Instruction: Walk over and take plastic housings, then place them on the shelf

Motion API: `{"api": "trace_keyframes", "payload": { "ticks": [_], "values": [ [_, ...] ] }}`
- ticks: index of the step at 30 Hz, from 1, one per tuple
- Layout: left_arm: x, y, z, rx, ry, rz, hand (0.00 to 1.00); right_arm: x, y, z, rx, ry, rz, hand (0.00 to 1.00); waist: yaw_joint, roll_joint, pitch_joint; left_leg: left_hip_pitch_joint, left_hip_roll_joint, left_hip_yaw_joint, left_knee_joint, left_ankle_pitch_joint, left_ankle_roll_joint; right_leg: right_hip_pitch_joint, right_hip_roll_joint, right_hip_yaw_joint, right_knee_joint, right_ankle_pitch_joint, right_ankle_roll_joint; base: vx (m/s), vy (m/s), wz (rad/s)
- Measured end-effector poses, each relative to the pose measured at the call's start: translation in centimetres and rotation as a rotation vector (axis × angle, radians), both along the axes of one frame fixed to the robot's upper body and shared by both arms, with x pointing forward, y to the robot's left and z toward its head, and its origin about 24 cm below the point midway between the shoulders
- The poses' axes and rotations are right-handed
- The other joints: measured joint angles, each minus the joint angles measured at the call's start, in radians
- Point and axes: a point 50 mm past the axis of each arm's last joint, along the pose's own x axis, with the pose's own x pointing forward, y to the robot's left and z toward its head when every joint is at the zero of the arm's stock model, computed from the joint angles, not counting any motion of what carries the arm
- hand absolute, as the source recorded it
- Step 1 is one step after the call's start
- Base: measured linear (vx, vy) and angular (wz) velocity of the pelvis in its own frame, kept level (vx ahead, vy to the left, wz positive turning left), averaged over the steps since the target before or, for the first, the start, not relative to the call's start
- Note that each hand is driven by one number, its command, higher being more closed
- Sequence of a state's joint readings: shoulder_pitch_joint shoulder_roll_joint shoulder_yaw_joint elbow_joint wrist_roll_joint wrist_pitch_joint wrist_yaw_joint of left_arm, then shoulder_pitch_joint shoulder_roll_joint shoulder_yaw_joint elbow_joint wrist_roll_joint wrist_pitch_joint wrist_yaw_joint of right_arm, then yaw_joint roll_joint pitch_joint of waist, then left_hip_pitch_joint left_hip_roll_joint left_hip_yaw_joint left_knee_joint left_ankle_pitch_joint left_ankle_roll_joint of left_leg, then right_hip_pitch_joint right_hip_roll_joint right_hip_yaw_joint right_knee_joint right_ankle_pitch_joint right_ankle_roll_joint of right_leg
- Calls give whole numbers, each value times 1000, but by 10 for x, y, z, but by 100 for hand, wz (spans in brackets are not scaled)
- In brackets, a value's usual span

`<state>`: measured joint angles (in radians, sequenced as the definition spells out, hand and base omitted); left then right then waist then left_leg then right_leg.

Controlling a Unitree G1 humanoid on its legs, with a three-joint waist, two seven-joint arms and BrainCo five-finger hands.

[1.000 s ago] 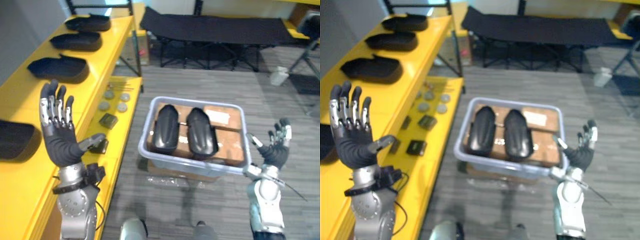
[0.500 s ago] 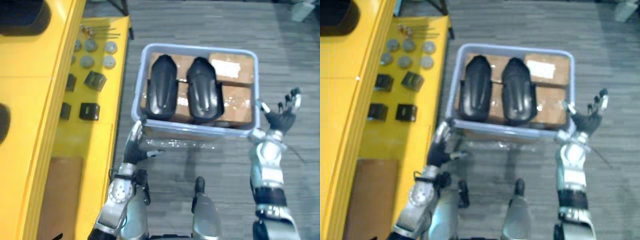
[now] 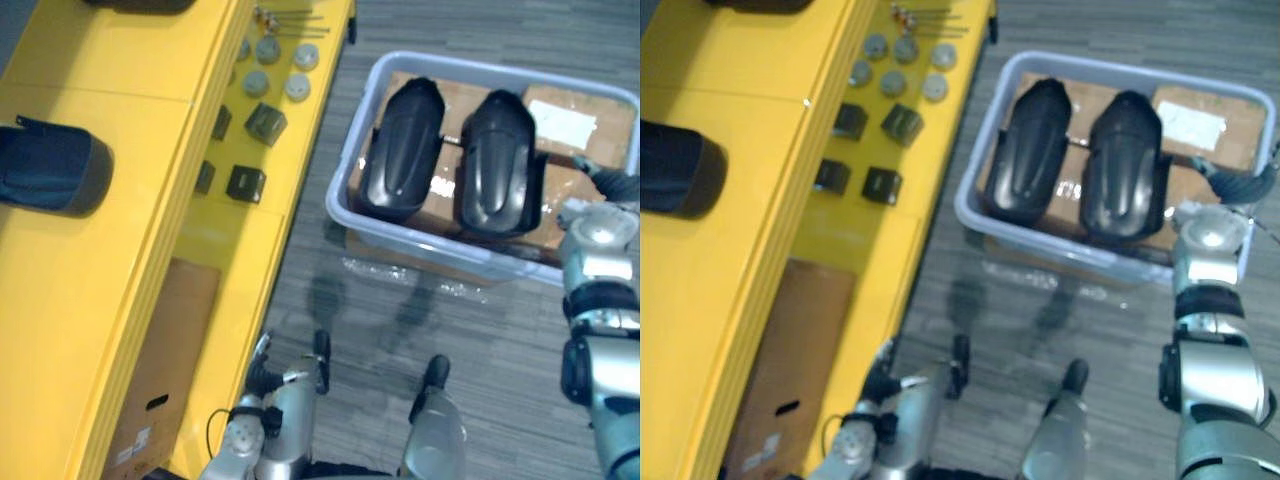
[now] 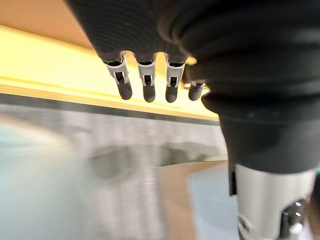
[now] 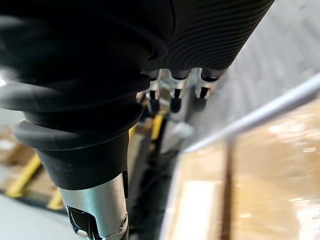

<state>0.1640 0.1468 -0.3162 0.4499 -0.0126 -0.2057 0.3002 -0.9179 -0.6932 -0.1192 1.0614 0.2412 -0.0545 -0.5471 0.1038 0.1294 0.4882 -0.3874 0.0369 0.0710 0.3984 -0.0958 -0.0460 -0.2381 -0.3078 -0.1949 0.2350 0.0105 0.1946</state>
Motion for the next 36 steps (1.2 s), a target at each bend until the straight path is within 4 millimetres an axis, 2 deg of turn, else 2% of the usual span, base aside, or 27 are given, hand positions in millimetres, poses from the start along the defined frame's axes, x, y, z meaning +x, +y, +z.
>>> {"api": "trace_keyframes", "payload": {
  "ticks": [1, 3, 6, 10, 17, 22, 29, 32, 36],
  "values": [
    [0, 0, 0, -13, 1, 11, 0, -1, -3, -1, 9, 15, -12, 0, 1, 2, 1, 2, -3, -1, -7, 6, 0, -2, -3, -1, 4, 0, 0, -11, -11, 11],
    [-3, -1, -4, -41, 17, 30, 0, -8, -17, 5, 7, 36, -57, 0, 3, 29, 13, 1, -8, -7, -10, 11, 0, -3, -9, -8, 14, -3, 2, -13, -1, 9],
    [-6, 1, -10, -105, 37, 94, 0, -14, -27, 6, 27, 69, -88, 0, -1, 50, 14, 2, -22, -8, -32, 28, 5, -17, -25, -11, 32, -12, 7, -24, 13, 8],
    [-7, 2, -12, -136, 28, 105, 0, -12, -27, -3, 44, 131, -20, 0, 0, 57, 16, 2, -23, -15, -58, 49, -1, -31, -26, -18, 46, -19, 2, -14, -18, 6],
    [-8, 5, -14, -170, 17, 106, 0, -12, -31, 4, -108, 271, 69, 0, 5, 64, 16, 0, -32, -24, -104, 77, -9, -70, -38, -23, 88, -45, -2, -11, -18, 6],
    [-7, 3, -16, -202, 23, 122, 0, -15, -32, 7, -170, 261, -49, 0, 11, 76, 14, -14, -32, -33, -115, 85, -13, -84, -37, -32, 88, -49, -5, 2, -11, 6],
    [-7, 4, -16, -230, 28, 151, 0, -21, -34, 12, -198, 237, -210, 0, 17, 74, 14, -12, -31, -34, -114, 87, -12, -78, -35, -32, 91, -48, -5, 21, -3, 1],
    [-8, 5, -17, -231, 31, 155, 0, -23, -35, 23, -202, 177, -279, 0, 14, 72, 16, 1, -29, -33, -115, 87, -12, -65, -32, -31, 87, -47, -5, -8, 0, -2],
    [-10, 8, -17, -245, 34, 180, 0, -28, -34, 61, -261, 17, -362, 0, -3, 64, 21, 6, -21, -31, -115, 87, -12, -57, -24, -33, 65, -42, -9, -33, 4, -5]
  ]
}}
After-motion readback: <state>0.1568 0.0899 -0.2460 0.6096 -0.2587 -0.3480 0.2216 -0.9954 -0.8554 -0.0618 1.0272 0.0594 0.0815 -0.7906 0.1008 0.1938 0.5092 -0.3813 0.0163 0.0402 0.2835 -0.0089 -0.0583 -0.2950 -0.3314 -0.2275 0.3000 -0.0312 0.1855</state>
